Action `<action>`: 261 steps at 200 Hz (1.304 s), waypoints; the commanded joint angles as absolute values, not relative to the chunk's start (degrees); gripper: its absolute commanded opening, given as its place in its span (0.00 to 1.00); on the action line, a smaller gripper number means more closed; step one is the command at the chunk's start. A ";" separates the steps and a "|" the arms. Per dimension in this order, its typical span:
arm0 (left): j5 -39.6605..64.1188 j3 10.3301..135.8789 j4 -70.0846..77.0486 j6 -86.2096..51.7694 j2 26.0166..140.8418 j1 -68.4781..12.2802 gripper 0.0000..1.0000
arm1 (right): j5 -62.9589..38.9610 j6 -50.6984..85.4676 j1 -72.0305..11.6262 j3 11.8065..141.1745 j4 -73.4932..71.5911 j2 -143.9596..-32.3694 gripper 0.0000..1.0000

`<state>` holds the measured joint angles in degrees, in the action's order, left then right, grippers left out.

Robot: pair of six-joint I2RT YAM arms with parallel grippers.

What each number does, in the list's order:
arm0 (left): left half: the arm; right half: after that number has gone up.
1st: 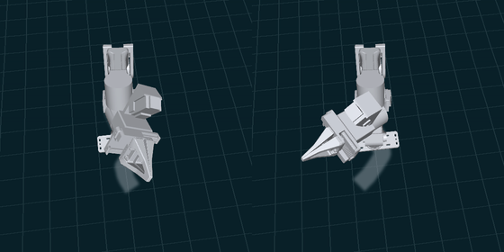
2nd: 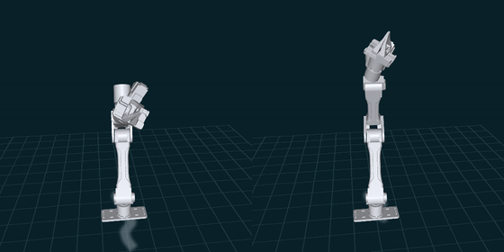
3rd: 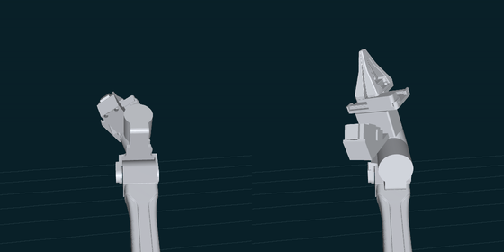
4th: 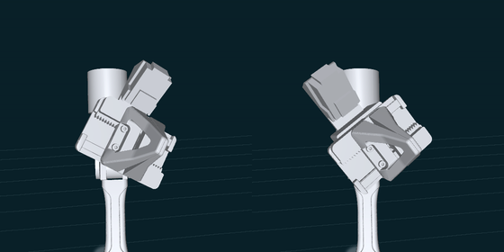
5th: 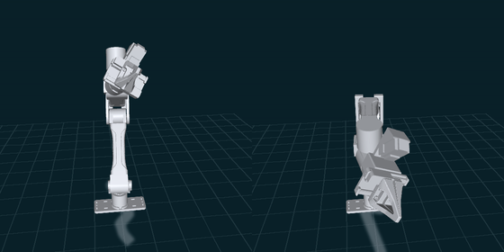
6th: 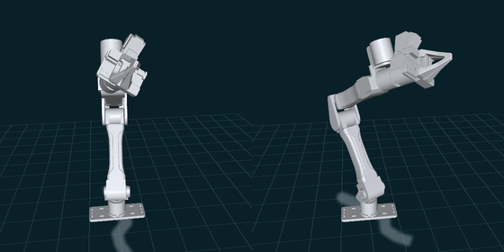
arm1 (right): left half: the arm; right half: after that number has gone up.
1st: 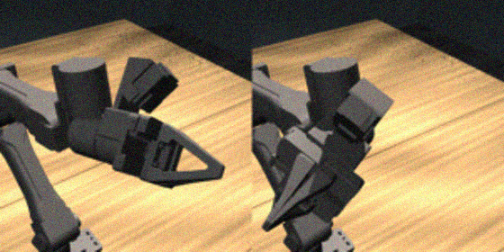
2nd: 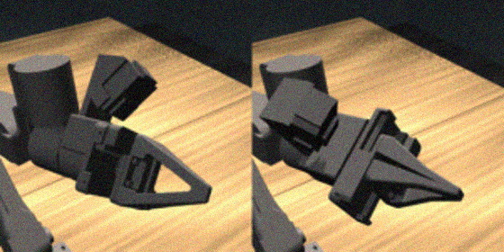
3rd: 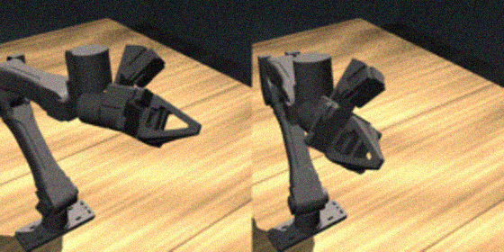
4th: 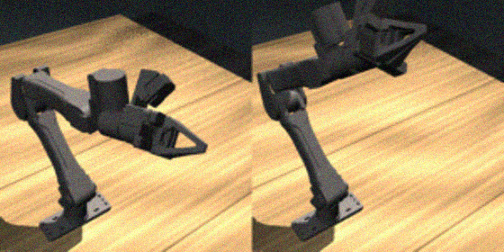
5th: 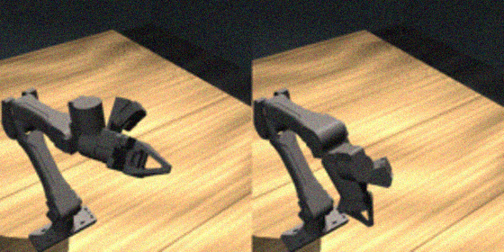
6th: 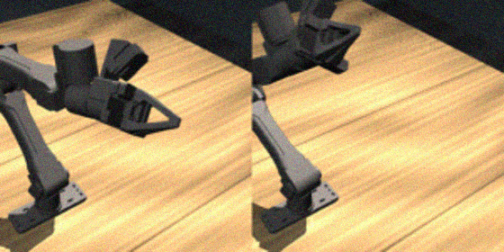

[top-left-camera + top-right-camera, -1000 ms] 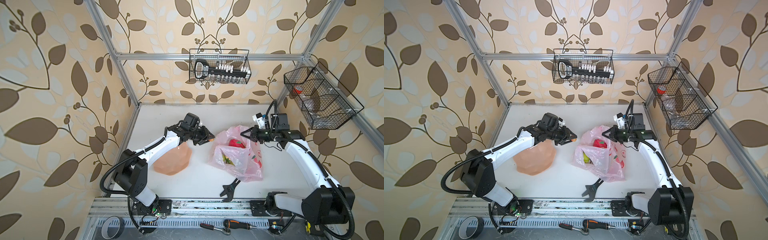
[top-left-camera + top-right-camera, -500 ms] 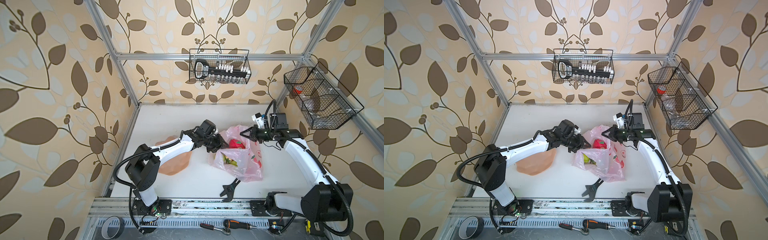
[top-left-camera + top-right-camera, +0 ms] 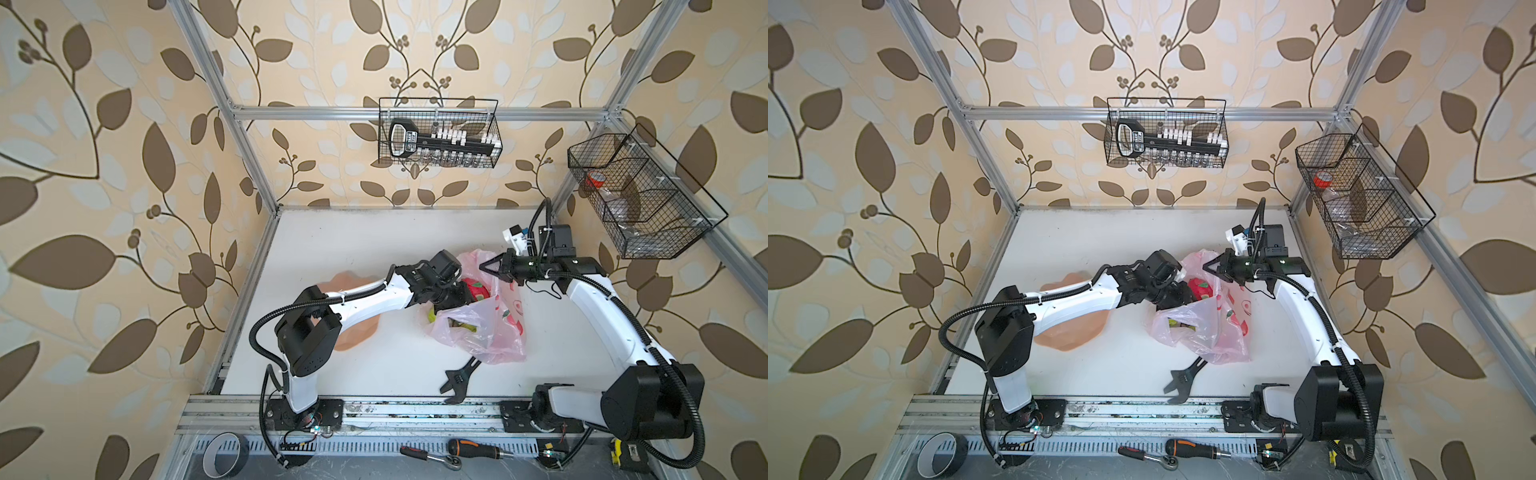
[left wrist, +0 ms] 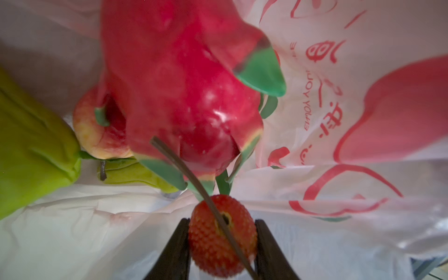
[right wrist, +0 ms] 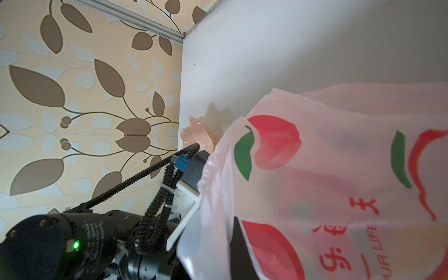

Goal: Place the fruits into the plastic bag
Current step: Place the fruit in the plastic bag.

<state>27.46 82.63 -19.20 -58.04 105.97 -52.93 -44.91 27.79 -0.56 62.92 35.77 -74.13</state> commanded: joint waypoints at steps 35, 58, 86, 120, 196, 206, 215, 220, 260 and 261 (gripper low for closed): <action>22.13 91.73 -27.73 -54.52 110.26 -55.87 0.34 | -46.36 27.16 -0.18 65.40 34.63 -74.72 0.00; 23.10 92.35 -28.45 -54.32 111.30 -56.71 0.34 | -46.40 27.16 -0.13 65.70 34.63 -74.66 0.00; 24.60 92.33 -29.82 -53.90 111.80 -57.55 0.36 | -46.41 27.17 0.00 66.01 34.74 -74.88 0.00; 25.55 93.38 -31.34 -52.60 111.69 -57.83 0.53 | -46.57 27.14 0.00 66.05 34.75 -74.90 0.00; 25.33 97.27 -37.60 -49.83 112.59 -57.32 0.87 | -46.58 27.07 0.11 65.84 35.16 -74.36 0.00; 24.78 97.44 -37.97 -49.83 112.29 -57.07 0.88 | -46.58 27.10 0.17 65.83 35.16 -74.17 0.00; 24.25 97.47 -38.21 -49.83 111.88 -56.82 0.89 | -46.58 27.07 0.18 65.85 35.29 -74.00 0.00; 23.87 97.58 -38.38 -49.83 111.57 -56.70 0.90 | -46.56 26.99 0.18 65.86 35.34 -74.03 0.00; 18.27 97.19 -41.37 -50.53 107.24 -54.92 0.95 | -46.48 26.63 0.35 65.73 35.96 -73.62 0.00; 18.23 97.07 -41.43 -50.66 107.24 -54.84 0.95 | -46.49 26.63 0.35 65.73 35.95 -73.59 0.00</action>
